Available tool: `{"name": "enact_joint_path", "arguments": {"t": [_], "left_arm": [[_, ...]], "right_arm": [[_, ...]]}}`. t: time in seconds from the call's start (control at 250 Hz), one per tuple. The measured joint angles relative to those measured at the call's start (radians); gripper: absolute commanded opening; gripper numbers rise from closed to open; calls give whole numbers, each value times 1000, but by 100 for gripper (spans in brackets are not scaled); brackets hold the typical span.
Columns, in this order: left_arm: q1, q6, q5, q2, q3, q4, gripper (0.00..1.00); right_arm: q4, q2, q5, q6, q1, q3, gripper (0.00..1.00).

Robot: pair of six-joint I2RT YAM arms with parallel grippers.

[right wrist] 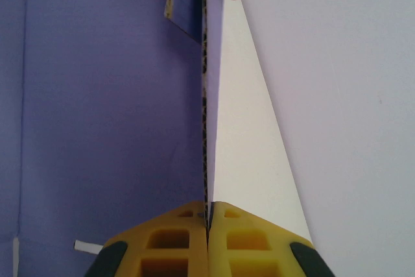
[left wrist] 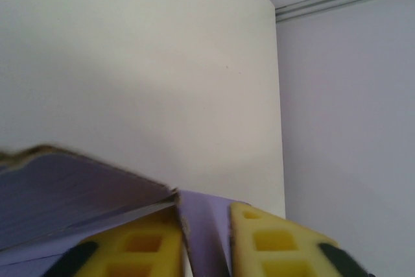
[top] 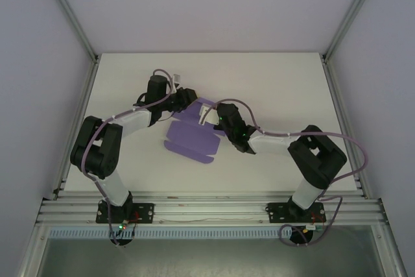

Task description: Assemble paper box

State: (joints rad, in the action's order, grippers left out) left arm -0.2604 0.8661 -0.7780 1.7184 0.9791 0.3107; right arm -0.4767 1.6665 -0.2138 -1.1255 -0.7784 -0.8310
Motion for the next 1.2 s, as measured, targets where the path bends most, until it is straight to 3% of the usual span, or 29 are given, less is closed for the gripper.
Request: {"name": "enact_joint_path", "arguments": {"t": [0.124,0.284,0.396,0.628,0.887,1.043,1.203], "left_arm": [[-2,-45,18,-36,-14,-54,41],[-2,-135,104,-156,-40,-168,79],[26,-203,153,-270,-90,-217,99],[199,-255,254,-444,-237,-311,100],[266,-332,402,-564,-318,-409,100],[321,-352,410,-526,-363,-402,100],[327,-369,336,-417,-366,-296,99]], "right_arm": [[-11,-7,4,8,-3,10,0],[-26,-27,3,11,-6,24,0],[-17,-65,5,27,-4,48,0],[20,-161,47,80,22,71,0],[73,-191,131,161,70,71,0],[113,-200,195,211,100,69,0],[148,-200,238,245,101,68,0]]}}
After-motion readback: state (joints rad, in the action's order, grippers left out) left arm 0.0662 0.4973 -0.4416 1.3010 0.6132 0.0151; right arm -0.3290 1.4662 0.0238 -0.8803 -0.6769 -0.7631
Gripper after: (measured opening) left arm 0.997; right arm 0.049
